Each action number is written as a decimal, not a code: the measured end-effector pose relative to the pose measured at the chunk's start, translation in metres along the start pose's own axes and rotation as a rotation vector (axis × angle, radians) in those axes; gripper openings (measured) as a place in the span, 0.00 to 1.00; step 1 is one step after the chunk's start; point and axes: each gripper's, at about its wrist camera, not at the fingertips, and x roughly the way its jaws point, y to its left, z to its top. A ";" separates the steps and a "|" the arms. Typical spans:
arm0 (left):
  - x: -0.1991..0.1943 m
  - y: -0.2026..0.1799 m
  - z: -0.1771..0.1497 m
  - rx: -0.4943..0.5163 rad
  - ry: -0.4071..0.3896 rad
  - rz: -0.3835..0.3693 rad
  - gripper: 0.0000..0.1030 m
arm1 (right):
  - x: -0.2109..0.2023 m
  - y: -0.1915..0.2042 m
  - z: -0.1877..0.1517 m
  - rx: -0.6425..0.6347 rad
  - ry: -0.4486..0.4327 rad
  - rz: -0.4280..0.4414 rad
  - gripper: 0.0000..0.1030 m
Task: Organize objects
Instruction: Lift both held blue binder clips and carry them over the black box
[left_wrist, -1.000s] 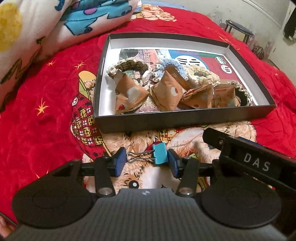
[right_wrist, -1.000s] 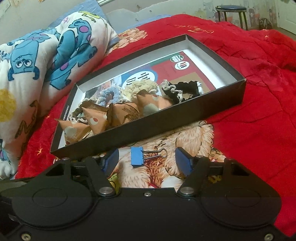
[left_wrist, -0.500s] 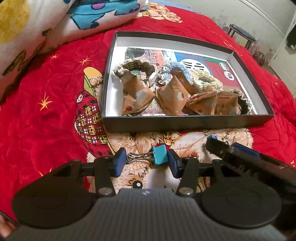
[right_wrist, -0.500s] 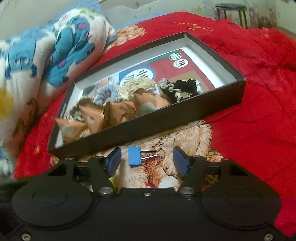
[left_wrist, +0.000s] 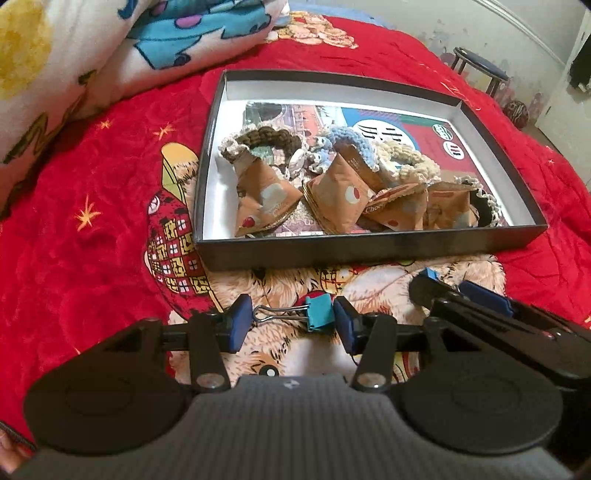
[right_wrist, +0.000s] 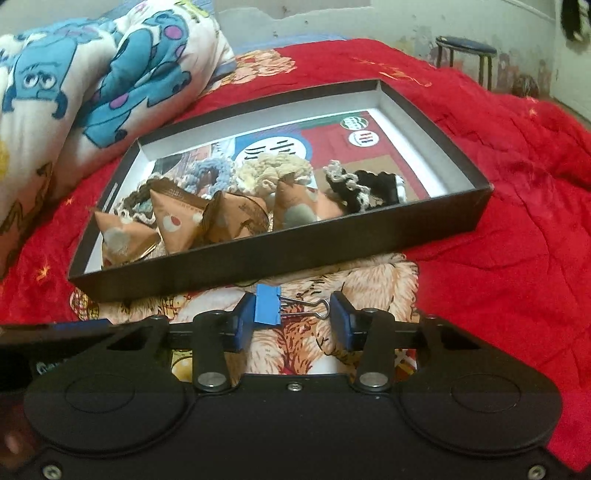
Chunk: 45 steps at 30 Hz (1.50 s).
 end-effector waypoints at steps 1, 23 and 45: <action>-0.001 -0.001 0.000 0.003 -0.007 0.002 0.51 | -0.001 -0.002 0.000 0.025 -0.002 0.002 0.42; -0.021 -0.001 0.004 0.025 -0.100 -0.013 0.51 | -0.019 -0.003 0.006 0.086 -0.027 0.021 0.41; -0.054 0.009 0.018 0.003 -0.301 -0.119 0.51 | -0.067 0.007 0.031 0.006 -0.231 0.162 0.41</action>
